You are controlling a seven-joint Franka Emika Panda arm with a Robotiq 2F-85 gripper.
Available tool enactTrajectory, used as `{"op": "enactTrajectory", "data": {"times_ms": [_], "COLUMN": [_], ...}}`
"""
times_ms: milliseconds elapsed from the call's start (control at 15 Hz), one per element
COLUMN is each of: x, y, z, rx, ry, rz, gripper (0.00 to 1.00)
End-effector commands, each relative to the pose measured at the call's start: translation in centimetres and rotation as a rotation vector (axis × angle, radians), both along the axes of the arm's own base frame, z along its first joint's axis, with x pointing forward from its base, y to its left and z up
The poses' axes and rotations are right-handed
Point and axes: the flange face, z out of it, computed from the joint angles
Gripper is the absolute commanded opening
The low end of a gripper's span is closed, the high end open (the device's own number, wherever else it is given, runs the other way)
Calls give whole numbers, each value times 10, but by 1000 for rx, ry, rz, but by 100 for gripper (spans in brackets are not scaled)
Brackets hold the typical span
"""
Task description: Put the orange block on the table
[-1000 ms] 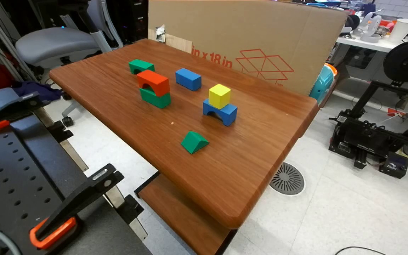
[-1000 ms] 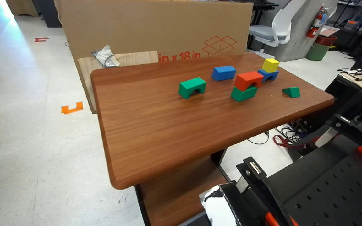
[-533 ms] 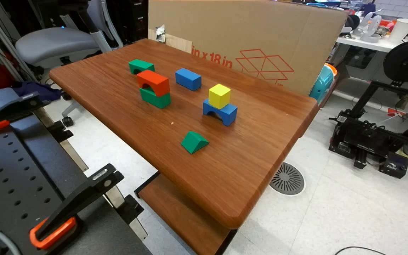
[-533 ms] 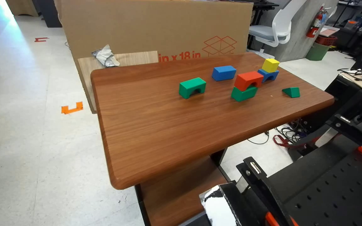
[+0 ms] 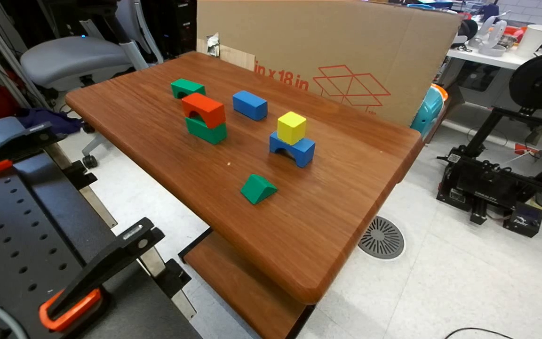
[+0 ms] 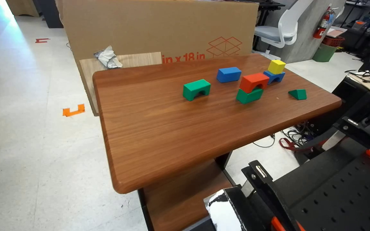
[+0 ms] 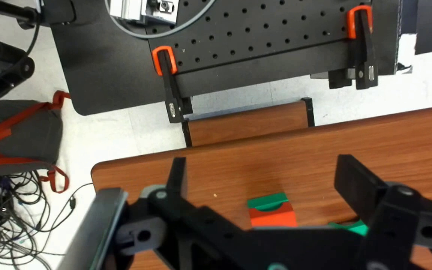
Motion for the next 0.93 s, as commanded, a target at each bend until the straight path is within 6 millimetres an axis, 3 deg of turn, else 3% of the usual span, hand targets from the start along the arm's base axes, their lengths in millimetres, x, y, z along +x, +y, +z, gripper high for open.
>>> {"op": "enactTrajectory", "data": {"times_ms": [0, 867], "x": [27, 87], "y": [4, 17], "z": [-16, -93], "rx": [12, -41], "ry": [-35, -22], "rz": [48, 176], "gripper": [100, 100]}}
